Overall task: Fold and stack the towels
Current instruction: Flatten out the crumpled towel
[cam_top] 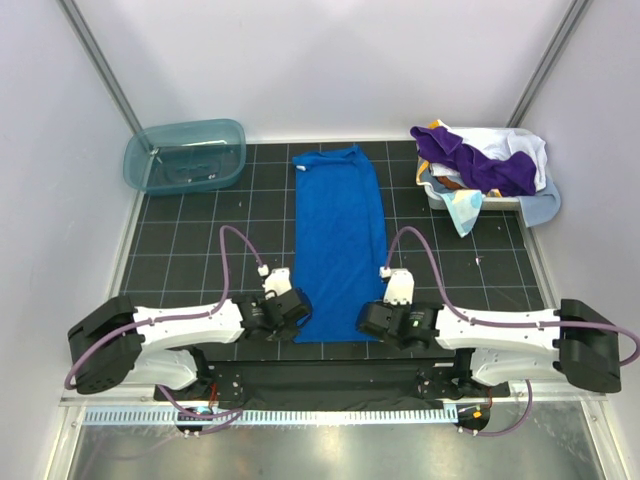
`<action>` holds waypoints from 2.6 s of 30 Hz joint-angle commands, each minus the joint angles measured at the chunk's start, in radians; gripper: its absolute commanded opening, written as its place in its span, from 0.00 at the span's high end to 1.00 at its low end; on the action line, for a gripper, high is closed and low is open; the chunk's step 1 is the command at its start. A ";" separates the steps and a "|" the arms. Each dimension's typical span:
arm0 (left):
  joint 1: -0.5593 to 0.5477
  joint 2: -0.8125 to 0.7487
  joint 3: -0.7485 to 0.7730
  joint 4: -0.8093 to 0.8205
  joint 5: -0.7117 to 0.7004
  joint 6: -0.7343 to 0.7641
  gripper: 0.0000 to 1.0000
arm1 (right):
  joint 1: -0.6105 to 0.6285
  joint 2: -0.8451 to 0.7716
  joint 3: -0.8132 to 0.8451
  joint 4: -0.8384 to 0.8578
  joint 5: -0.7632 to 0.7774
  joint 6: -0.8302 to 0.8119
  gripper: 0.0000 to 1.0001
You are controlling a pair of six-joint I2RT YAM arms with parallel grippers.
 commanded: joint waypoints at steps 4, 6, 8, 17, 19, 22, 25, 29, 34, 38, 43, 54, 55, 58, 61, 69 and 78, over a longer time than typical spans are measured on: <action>0.003 -0.033 -0.002 -0.048 -0.005 0.008 1.00 | 0.006 -0.121 -0.067 -0.087 0.059 0.141 0.89; 0.003 -0.030 -0.002 -0.049 0.000 0.013 1.00 | 0.006 -0.158 -0.080 -0.120 0.065 0.163 0.90; 0.003 -0.033 -0.006 -0.054 0.003 0.013 1.00 | 0.006 -0.180 -0.100 -0.146 0.064 0.192 0.90; 0.030 -0.105 -0.014 -0.109 0.024 0.005 1.00 | 0.006 -0.282 -0.155 -0.173 0.015 0.241 0.95; 0.044 -0.134 -0.015 -0.138 0.036 0.002 1.00 | 0.007 -0.295 -0.166 -0.172 -0.010 0.243 0.97; 0.046 -0.166 -0.018 -0.163 0.061 -0.006 1.00 | 0.009 -0.315 -0.172 -0.172 -0.036 0.238 0.98; 0.046 -0.173 -0.009 -0.213 0.078 0.000 1.00 | 0.009 -0.307 -0.170 -0.160 -0.058 0.219 0.98; 0.047 -0.194 0.034 -0.308 0.065 0.013 1.00 | 0.012 -0.282 -0.157 -0.143 -0.113 0.192 0.99; 0.052 -0.222 0.052 -0.365 0.115 0.019 1.00 | 0.015 -0.270 -0.108 -0.166 -0.159 0.146 0.99; 0.053 -0.194 0.115 -0.399 0.113 0.065 1.00 | 0.016 -0.259 -0.060 -0.228 -0.151 0.119 0.98; 0.078 -0.125 0.216 -0.379 0.124 0.122 0.97 | 0.018 -0.272 -0.048 -0.256 -0.125 0.136 0.85; 0.162 -0.042 0.273 -0.258 0.190 0.217 0.60 | -0.008 -0.289 0.079 -0.292 0.022 0.078 0.44; 0.167 -0.035 0.265 -0.247 0.194 0.218 0.48 | -0.023 -0.238 0.093 -0.273 0.022 0.050 0.44; 0.188 0.004 0.239 -0.224 0.230 0.228 0.36 | -0.080 -0.133 0.139 -0.201 -0.001 -0.056 0.44; 0.201 0.016 0.203 -0.193 0.276 0.224 0.33 | -0.146 -0.079 0.112 -0.132 -0.059 -0.119 0.46; 0.199 0.047 0.084 -0.100 0.392 0.206 0.35 | -0.189 -0.101 -0.012 -0.075 -0.107 -0.113 0.46; 0.193 0.111 0.051 -0.069 0.441 0.211 0.46 | -0.197 -0.068 -0.074 -0.005 -0.159 -0.091 0.50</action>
